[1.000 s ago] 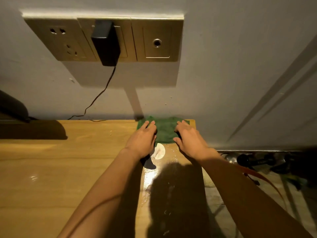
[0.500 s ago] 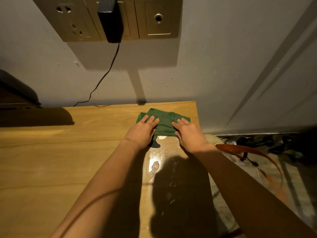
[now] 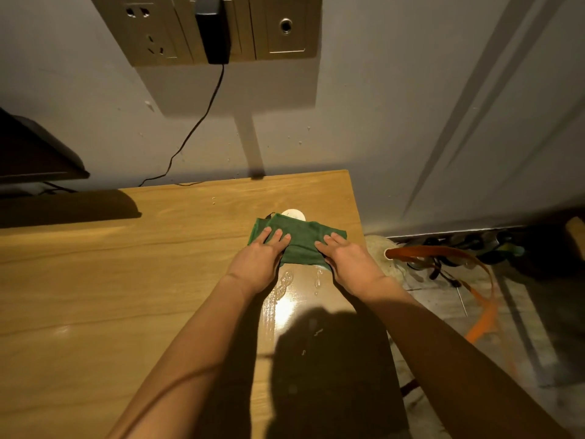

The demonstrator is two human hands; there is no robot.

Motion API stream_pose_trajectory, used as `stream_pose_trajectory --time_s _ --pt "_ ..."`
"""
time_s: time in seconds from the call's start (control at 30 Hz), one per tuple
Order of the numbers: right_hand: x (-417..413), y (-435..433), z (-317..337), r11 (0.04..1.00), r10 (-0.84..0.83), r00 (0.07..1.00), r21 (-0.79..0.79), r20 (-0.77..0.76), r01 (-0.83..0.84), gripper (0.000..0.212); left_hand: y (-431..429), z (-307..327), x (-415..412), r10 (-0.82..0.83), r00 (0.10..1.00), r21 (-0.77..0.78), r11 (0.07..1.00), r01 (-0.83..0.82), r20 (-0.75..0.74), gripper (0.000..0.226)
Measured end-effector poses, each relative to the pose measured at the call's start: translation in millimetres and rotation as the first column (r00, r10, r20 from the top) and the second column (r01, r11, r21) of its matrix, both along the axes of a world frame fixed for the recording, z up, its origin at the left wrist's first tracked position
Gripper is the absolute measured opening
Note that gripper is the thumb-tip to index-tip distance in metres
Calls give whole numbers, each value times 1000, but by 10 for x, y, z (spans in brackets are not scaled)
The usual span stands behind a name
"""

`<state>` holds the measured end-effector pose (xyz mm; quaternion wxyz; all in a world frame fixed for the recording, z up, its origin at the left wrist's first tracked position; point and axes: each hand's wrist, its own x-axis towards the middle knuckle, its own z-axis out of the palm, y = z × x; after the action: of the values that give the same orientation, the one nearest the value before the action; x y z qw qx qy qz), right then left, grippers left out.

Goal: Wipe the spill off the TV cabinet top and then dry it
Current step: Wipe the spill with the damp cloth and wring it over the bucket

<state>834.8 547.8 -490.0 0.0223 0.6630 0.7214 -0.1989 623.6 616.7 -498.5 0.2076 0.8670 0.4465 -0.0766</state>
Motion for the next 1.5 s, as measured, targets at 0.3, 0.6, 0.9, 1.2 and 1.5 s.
stream_pose_trajectory --time_s 0.3,0.6,0.9,1.2,1.5 --pt "-92 -455 -5 1000 -17 998 7 -56 17 48 -459 3 -229 -41 999 5 999 41 20 51" --pt "-316 -971 -20 997 -68 998 23 -2 68 54 -841 -56 -433 -84 994 -11 996 85 66 57" --pt "-645 -1533 -50 982 -187 982 22 -28 188 46 -1300 -52 -736 -109 988 -39 993 114 105 59" --pt "-1232 -2132 -63 965 -260 965 19 -35 261 38 -1748 -13 -1213 -144 984 -10 989 146 108 52" --pt "-1782 -2515 56 993 -120 990 -8 68 120 26 -2227 23 -1778 -93 982 -50 993 103 166 40"
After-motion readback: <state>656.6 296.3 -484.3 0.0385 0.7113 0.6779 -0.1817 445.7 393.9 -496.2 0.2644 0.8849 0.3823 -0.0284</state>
